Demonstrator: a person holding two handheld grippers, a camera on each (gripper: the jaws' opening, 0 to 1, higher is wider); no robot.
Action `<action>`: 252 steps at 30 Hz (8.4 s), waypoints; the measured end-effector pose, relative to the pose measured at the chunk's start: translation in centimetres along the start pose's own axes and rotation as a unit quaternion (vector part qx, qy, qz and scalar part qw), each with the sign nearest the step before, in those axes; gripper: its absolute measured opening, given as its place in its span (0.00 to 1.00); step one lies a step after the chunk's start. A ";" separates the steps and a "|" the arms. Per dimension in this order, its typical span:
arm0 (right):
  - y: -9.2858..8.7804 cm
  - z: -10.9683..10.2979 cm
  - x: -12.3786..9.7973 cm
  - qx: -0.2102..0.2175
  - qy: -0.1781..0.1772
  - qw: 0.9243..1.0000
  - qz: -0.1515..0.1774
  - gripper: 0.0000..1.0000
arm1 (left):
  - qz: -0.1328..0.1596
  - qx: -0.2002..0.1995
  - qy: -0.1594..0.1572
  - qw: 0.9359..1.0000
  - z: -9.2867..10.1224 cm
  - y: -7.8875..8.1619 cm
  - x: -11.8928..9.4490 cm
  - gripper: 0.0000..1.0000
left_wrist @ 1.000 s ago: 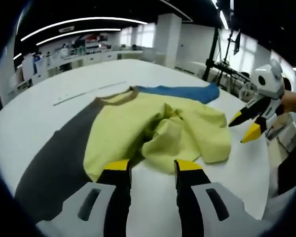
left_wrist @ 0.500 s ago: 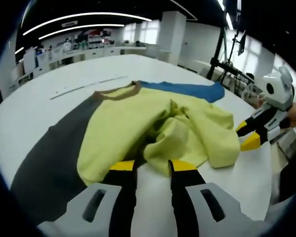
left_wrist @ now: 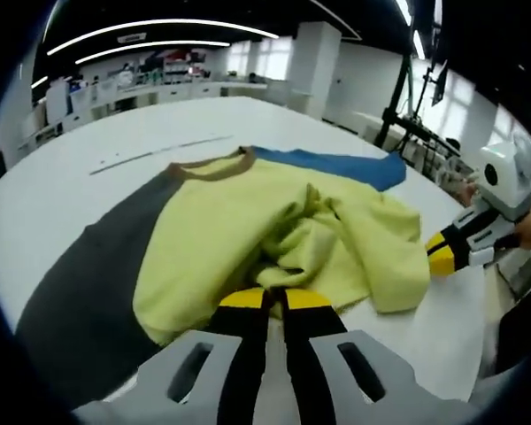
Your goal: Fold the garment on the visible template until the final outline fits inside the template.
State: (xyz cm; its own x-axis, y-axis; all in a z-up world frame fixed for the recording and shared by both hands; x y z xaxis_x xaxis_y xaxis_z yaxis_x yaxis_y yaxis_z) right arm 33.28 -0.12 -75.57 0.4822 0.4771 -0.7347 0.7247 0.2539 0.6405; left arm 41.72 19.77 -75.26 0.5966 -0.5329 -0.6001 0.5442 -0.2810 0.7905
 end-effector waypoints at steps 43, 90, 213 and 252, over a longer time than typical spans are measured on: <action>-2.1 0.8 -10.7 0.032 -0.020 0.996 0.077 0.00 | 0.058 -0.124 0.018 0.990 7.0 -1.0 -12.4 0.00; -10.1 2.2 -11.2 0.084 -0.054 0.995 -0.026 0.00 | -0.084 -0.175 0.149 0.970 6.9 -11.8 -16.8 0.00; -8.7 3.6 -12.2 0.090 -0.046 0.993 0.053 0.42 | -0.014 -0.077 0.102 0.992 5.0 -10.7 -19.0 0.56; -0.5 22.4 -14.5 0.084 -0.134 0.980 0.123 0.72 | 0.037 -0.009 0.106 0.994 4.2 -7.5 -18.3 0.99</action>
State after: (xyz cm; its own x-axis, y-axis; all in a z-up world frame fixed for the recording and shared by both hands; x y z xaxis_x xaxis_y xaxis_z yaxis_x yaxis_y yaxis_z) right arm 36.95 -26.03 -70.23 0.7488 0.2618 -0.6089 0.6298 0.0051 0.7767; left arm 24.19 28.30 -69.71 0.7450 -0.3711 -0.5543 0.5035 -0.2321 0.8322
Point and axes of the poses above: the point that each gripper's makers call its tool centre point, and the gripper's own axes: x roughly forward along the fingers, z roughly to its right, y roughly out of its top, the point moved 6 cm from there along -x, roughly backward along the fingers, and after that the axes turned 5 degrees about y, right-handed, at the moved point
